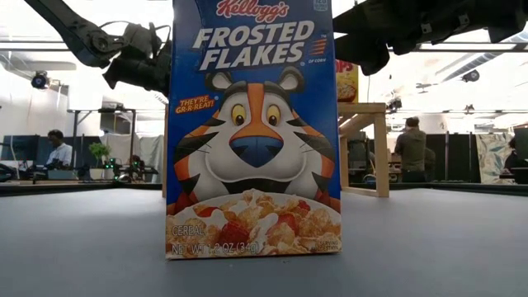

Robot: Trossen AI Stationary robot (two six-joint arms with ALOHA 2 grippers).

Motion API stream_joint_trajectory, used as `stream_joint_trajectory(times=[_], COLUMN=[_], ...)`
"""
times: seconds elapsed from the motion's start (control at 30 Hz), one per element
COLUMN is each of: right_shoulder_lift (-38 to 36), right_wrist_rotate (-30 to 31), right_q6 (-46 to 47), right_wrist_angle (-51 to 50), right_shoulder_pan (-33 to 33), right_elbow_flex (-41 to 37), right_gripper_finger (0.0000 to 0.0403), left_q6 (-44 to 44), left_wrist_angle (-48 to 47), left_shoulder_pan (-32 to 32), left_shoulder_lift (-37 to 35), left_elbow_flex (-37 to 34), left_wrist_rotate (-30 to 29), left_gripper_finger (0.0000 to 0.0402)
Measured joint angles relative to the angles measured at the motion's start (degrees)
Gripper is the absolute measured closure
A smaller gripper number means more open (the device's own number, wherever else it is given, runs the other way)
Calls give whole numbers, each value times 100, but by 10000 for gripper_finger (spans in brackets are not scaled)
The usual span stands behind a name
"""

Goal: Stack cereal on shelf
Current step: Put the top blue cereal box on the shelf aligned with the other blue cereal box

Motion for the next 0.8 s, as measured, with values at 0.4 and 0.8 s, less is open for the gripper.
stream_joint_trajectory(times=[0.4,0.8], right_shoulder_lift=[0,0], right_wrist_rotate=[0,0], right_q6=[-1,39], right_wrist_angle=[-6,-17], right_shoulder_pan=[-1,1], right_elbow_flex=[0,0], right_gripper_finger=[135,136], left_q6=[-171,-260], left_wrist_angle=[737,685], left_shoulder_pan=[7,131], left_shoulder_lift=[672,607], left_elbow_flex=[-17,-20], left_wrist_rotate=[298,287], left_gripper_finger=[238,238])
